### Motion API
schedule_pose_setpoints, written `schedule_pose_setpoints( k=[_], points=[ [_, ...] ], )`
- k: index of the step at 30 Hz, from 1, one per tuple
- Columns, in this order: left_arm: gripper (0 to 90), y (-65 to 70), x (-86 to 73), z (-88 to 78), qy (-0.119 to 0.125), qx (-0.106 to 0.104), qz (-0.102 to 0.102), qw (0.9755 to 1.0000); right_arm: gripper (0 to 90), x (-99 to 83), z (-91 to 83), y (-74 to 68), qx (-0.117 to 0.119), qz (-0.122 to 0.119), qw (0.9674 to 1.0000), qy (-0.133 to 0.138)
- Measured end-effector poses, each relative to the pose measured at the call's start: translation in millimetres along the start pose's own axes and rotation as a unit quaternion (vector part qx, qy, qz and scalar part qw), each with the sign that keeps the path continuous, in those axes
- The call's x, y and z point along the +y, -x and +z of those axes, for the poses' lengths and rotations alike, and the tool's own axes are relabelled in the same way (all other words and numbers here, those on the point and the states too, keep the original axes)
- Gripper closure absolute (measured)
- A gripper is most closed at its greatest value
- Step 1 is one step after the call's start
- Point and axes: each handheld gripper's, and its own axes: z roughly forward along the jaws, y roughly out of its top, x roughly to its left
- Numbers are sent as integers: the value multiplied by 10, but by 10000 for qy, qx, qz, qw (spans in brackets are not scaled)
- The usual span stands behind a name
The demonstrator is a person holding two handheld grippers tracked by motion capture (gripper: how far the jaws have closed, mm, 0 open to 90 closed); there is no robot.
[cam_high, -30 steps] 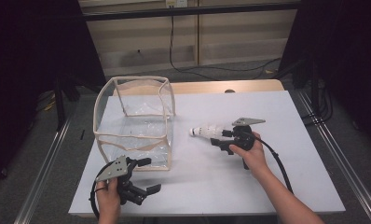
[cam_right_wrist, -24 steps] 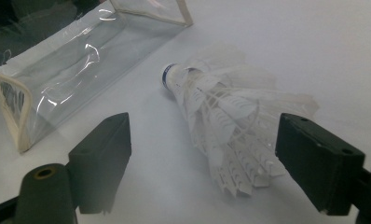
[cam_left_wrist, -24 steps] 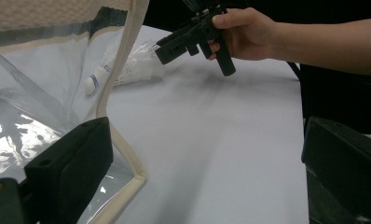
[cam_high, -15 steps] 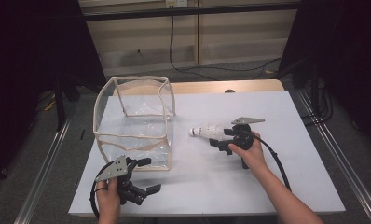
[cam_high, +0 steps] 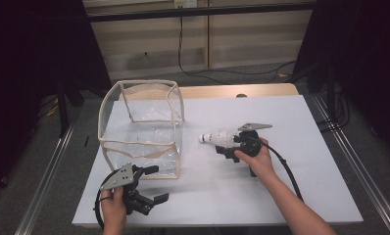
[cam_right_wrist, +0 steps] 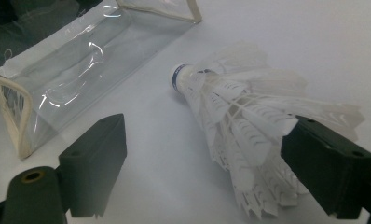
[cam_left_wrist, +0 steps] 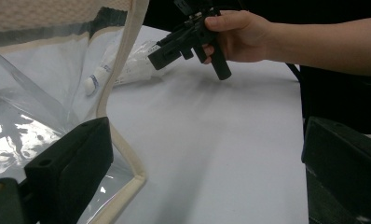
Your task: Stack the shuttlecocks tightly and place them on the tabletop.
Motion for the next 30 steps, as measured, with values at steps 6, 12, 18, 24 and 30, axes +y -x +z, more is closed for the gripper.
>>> schedule_pose_setpoints(
  k=[6,12,18,24,30],
  points=[
    [22,0,2,0,-1,3,1,10000,324,5,32,-11,-114,-47,9999,4],
    [22,0,1,-1,4,0,-2,10000,449,30,60,-46,-225,-169,9996,61],
    [21,-1,-1,-3,8,-3,-14,10000,495,53,120,-85,-331,-283,9990,70],
    [22,-2,-7,0,4,-8,-35,10000,534,44,203,-96,-424,-300,9986,17],
    [22,-8,-12,-8,10,-8,-48,10000,638,29,246,-55,-548,-155,9984,22]
  ],
)
